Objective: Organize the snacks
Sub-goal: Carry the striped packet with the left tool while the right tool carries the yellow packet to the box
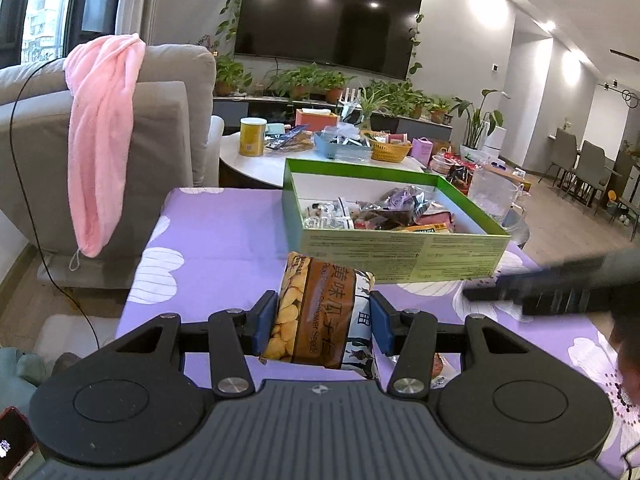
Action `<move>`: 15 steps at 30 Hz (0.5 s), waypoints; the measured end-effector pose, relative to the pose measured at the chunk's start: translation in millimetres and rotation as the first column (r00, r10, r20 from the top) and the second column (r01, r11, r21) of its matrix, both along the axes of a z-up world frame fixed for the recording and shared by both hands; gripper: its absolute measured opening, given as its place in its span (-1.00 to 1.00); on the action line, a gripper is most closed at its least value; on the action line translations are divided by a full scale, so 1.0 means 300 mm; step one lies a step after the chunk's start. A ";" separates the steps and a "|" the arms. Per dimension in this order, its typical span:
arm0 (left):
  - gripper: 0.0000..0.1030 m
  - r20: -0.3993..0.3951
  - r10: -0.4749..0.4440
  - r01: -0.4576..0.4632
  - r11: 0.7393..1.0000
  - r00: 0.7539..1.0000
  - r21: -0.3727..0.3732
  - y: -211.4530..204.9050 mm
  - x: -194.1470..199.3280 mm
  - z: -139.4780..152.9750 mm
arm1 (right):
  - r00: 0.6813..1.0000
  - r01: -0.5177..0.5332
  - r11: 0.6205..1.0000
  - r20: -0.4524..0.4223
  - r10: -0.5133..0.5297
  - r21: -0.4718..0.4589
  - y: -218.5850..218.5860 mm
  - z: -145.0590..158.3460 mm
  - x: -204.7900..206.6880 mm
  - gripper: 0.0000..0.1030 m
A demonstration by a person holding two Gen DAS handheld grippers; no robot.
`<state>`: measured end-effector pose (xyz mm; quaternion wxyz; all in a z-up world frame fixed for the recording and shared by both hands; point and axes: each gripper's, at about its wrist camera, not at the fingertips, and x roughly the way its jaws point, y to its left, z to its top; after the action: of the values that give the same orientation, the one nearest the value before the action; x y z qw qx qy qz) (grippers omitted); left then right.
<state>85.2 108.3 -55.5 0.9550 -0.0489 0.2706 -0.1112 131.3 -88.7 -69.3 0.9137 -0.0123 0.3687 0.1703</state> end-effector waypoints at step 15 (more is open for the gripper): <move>-0.12 -0.056 0.072 -0.071 0.997 0.996 0.031 0.022 0.021 -0.030 | 0.990 -0.103 0.993 -0.107 0.097 -0.060 0.122 -0.185 0.046 -0.31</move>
<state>91.5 115.0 -64.4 0.9509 -0.0479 0.2974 -0.0717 144.9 -52.2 -124.7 0.8827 -0.0516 0.4200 0.2043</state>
